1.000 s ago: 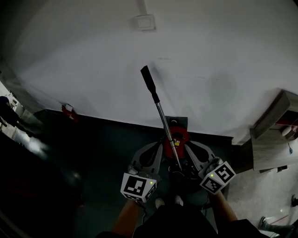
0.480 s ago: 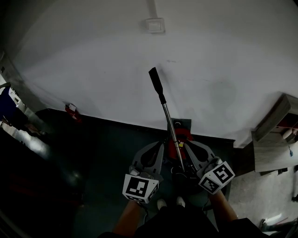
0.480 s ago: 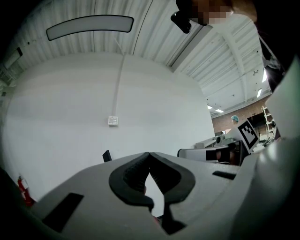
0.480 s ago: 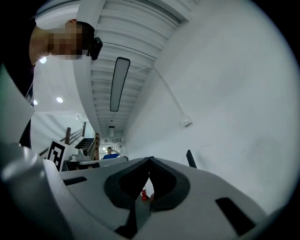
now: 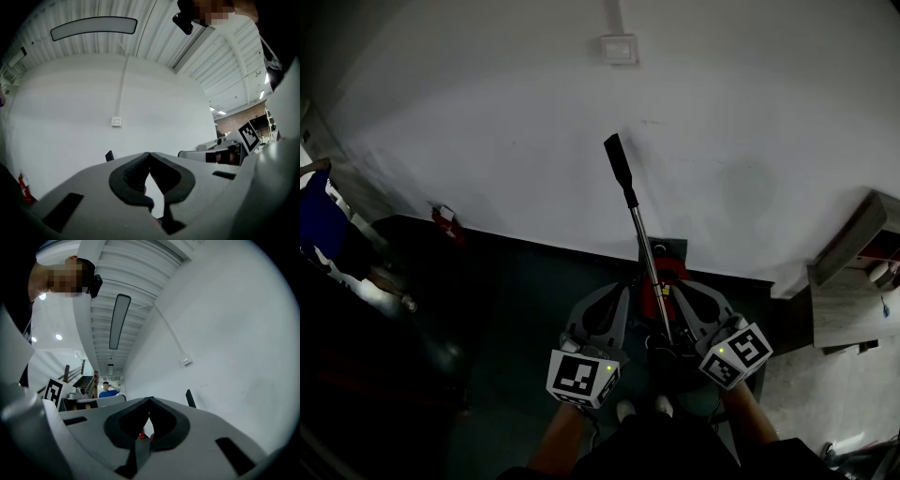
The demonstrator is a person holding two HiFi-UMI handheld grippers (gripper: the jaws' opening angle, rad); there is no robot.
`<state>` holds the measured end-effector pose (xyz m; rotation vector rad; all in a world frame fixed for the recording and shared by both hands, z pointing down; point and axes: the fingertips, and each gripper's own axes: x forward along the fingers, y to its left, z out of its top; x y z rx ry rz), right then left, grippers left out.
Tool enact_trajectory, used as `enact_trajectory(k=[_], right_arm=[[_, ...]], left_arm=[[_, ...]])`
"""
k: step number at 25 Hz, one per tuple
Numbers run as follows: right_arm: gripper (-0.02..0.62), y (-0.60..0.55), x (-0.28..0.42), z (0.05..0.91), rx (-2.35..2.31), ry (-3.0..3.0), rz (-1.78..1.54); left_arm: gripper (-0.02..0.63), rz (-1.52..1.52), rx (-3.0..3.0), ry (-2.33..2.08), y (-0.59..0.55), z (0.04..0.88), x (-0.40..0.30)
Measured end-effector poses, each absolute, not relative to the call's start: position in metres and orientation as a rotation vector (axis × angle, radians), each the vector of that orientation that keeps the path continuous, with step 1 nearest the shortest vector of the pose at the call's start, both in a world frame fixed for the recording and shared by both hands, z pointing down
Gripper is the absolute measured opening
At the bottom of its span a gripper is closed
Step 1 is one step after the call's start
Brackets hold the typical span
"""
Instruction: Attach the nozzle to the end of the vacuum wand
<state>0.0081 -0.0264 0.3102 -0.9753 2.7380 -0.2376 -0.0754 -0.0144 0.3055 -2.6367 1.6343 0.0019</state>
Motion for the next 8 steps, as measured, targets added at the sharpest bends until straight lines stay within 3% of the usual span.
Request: enact_trajectory(k=[8], right_arm=[[0.017,-0.0323,0.0076,0.3091,-0.989,2.746,-0.240]], left_arm=[[0.005,0.012,-2.644,1.652,-0.0215,0.3049,-0.0793]])
